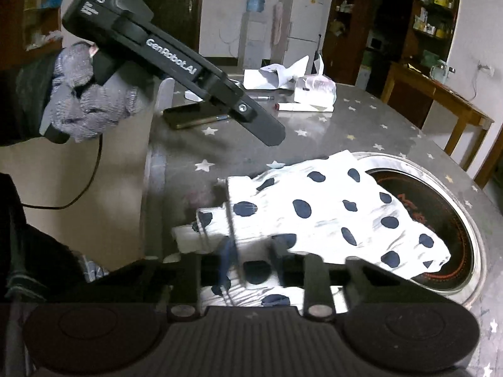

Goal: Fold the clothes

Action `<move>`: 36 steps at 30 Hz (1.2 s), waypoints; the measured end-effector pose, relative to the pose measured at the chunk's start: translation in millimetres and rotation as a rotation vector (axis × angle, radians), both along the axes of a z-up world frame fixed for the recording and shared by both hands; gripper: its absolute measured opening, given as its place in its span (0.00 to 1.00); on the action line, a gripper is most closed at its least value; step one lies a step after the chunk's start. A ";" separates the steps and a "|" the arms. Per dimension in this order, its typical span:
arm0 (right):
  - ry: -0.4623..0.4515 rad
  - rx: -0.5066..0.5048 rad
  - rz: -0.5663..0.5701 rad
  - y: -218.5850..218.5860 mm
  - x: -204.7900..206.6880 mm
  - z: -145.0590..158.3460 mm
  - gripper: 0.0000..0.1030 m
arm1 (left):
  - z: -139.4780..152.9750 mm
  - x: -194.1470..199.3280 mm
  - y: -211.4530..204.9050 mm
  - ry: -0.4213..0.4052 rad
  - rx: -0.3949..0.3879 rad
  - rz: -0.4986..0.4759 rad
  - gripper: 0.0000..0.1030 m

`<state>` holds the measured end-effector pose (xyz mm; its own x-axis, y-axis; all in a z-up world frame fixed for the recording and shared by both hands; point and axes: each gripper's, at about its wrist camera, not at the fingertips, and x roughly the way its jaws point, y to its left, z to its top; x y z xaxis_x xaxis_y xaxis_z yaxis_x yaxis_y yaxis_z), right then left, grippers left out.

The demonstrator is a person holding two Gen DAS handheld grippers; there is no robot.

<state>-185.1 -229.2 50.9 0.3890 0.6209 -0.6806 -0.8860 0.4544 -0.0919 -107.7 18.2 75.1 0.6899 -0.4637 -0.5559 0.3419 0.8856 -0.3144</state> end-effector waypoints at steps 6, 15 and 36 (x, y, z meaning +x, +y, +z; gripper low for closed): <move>-0.006 0.086 0.036 -17.4 -7.5 24.4 0.18 | 6.9 -3.0 0.5 -0.021 -0.009 -0.014 0.51; 0.065 0.000 0.070 -37.1 -22.5 4.8 0.18 | 6.1 4.0 -24.7 -0.016 -0.028 -0.113 0.51; 0.174 0.144 -0.032 -61.1 8.2 31.1 0.34 | -34.4 -16.0 -38.8 0.126 -0.009 -0.251 0.29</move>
<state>-176.9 -290.4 82.1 0.2942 0.7058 -0.6445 -0.8677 0.4799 0.1294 -123.7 -20.6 40.7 0.4781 -0.6170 -0.6250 0.5082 0.7748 -0.3761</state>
